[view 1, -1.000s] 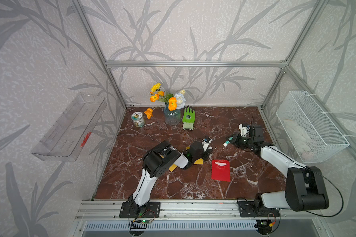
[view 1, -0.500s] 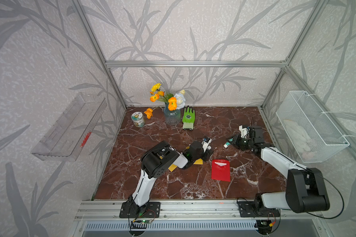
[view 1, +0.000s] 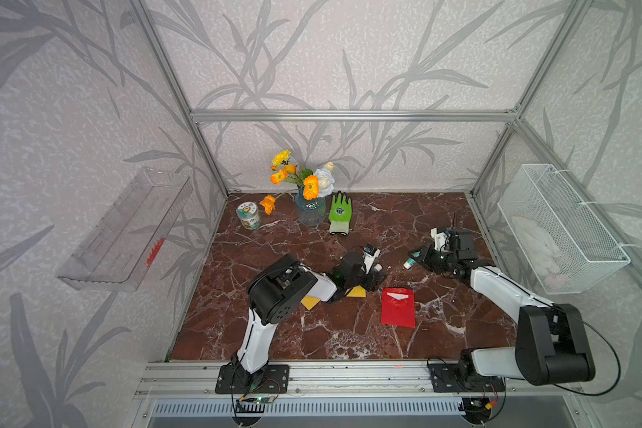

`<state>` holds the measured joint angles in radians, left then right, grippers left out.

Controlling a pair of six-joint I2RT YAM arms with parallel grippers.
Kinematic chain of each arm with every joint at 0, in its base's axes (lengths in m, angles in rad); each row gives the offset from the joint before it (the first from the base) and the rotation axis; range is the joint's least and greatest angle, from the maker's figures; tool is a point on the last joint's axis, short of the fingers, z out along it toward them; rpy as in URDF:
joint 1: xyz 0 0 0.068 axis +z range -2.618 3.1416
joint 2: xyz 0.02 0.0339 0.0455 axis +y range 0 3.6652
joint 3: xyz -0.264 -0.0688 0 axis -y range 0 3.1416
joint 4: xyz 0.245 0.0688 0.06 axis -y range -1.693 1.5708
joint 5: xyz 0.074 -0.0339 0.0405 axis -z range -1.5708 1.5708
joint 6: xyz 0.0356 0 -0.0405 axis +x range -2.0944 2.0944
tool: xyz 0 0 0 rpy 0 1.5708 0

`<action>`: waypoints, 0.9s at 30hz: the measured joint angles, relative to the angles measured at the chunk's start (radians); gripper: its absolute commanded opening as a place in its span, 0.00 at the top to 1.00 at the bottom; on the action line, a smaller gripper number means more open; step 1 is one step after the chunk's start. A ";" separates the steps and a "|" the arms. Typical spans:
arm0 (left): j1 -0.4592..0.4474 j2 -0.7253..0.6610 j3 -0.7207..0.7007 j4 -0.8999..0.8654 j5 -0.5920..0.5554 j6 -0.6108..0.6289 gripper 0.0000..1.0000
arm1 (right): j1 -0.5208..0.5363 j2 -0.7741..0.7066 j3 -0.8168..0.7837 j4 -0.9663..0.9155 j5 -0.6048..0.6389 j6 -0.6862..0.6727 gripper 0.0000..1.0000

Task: Seal the envelope with a glue stick
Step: Place the lid at the center of the board, then unscrew the glue stick.

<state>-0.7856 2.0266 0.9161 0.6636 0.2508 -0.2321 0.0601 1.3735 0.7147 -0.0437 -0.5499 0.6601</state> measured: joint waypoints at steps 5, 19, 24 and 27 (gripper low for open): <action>0.013 -0.064 0.004 -0.054 0.043 -0.016 0.24 | 0.000 0.000 0.000 -0.001 -0.001 -0.018 1.00; 0.052 -0.176 0.127 -0.253 0.381 -0.111 0.24 | 0.076 -0.040 0.022 -0.080 -0.027 -0.077 1.00; 0.054 -0.176 0.148 -0.305 0.409 -0.113 0.25 | 0.101 -0.039 0.028 -0.082 -0.032 -0.082 1.00; 0.055 -0.176 0.153 -0.317 0.424 -0.122 0.25 | 0.109 -0.039 0.029 -0.080 -0.034 -0.076 1.00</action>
<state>-0.7307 1.8507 1.0687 0.3466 0.6750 -0.3538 0.1688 1.3346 0.7433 -0.1238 -0.5835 0.5846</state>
